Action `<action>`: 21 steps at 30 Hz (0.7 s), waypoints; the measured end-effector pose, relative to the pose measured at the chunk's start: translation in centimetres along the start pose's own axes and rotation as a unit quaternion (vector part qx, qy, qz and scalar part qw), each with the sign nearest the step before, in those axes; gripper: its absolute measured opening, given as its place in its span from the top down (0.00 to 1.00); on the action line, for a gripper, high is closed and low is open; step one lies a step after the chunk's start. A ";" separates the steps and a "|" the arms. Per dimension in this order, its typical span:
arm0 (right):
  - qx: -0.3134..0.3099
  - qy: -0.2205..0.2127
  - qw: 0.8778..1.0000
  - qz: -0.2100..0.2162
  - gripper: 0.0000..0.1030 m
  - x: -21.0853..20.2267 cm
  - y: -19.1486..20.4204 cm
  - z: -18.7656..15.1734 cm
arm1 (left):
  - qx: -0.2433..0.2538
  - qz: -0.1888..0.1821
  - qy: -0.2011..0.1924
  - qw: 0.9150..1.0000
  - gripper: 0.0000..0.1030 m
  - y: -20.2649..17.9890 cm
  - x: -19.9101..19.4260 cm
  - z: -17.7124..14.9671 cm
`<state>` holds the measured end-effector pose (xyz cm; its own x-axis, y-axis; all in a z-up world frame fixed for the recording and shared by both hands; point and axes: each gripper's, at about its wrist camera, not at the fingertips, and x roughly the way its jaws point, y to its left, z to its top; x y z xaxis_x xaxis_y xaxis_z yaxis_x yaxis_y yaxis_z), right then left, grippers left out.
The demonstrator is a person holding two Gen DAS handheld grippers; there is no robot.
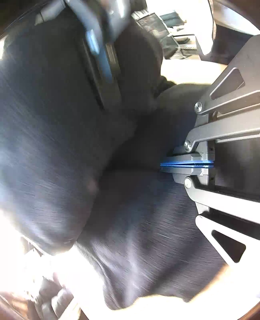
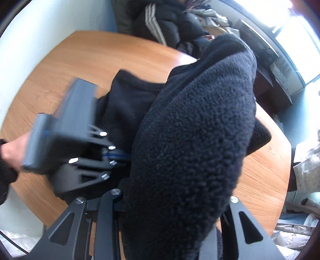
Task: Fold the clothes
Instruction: 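Lift the pinched jacket top with the left tool and fold it over the bundle, then open the left tool to release the jacket while the right tool presses the bundle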
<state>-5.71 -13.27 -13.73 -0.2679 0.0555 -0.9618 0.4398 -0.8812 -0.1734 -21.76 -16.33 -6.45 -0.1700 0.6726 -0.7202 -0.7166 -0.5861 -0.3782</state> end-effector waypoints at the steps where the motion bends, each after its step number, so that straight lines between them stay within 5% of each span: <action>1: -0.003 0.003 1.000 -0.007 0.67 0.6 0.7 0.0 | -0.018 -0.003 -0.016 1.000 1.00 0.3 -1.8 -0.6; 7: -0.024 0.010 0.997 -0.069 0.57 2.7 4.9 -0.4 | -0.082 0.032 -0.044 0.995 1.00 0.3 -10.0 -4.2; 9: -0.029 0.014 0.997 -0.075 0.32 2.6 6.1 -0.2 | -0.098 0.041 -0.041 0.993 1.00 0.3 -11.6 -5.0; 11: -0.036 0.012 0.997 -0.068 0.20 1.7 7.5 0.2 | -0.114 0.050 -0.037 0.991 1.00 0.3 -13.1 -5.7; 13: -0.037 -0.007 0.999 -0.027 0.19 -0.7 8.4 0.7 | -0.123 0.057 -0.040 0.990 1.00 1.7 -15.1 -7.7; 17: -0.040 -0.089 0.987 0.128 0.19 -9.5 7.5 1.2 | -0.119 0.056 -0.072 0.989 1.00 2.9 -20.8 -12.2; 21: -0.016 -0.134 0.980 0.145 0.12 -12.8 1.2 0.2 | -0.102 0.053 -0.092 0.989 1.00 -2.9 -19.4 -11.8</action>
<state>-1.93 -15.10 -1.58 -0.3405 -0.3247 -0.8824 0.5566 -0.8260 0.0892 -8.40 -33.08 1.74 -0.3699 0.6629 -0.6510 -0.5402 -0.7235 -0.4298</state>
